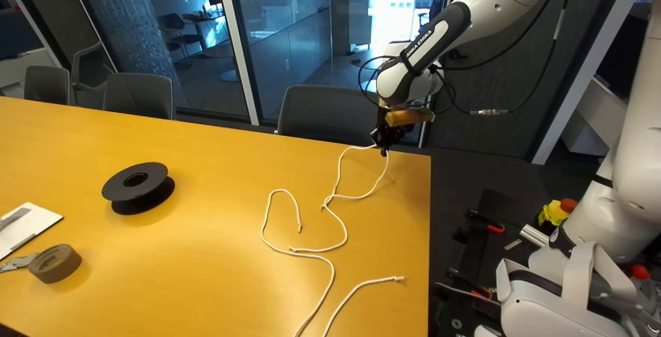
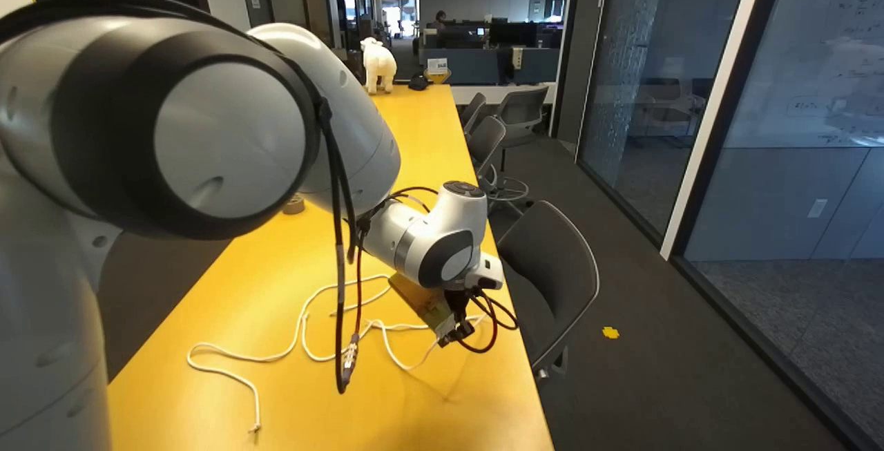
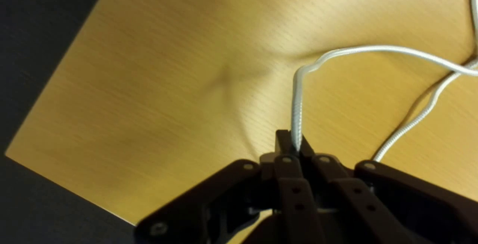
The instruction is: Untangle the ropes on the table
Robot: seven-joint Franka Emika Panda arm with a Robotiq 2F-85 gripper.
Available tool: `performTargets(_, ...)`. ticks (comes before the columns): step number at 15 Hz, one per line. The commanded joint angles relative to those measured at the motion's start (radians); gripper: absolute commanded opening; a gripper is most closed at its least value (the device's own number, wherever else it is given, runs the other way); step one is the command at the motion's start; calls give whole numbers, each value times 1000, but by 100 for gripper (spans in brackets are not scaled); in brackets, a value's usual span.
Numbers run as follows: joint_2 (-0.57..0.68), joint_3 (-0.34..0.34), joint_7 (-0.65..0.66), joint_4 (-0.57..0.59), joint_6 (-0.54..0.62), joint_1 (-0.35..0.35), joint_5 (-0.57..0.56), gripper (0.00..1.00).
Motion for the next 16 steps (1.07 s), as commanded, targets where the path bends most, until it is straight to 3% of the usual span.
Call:
performTargets(1,-86,-27,-31,-39,-149,-25,-31,1)
performTargets(6,-91,-58,-35,-11,-300,-49,-72,1)
performTargets(16,-37,-61,-50,6,-269,-60,-62,1)
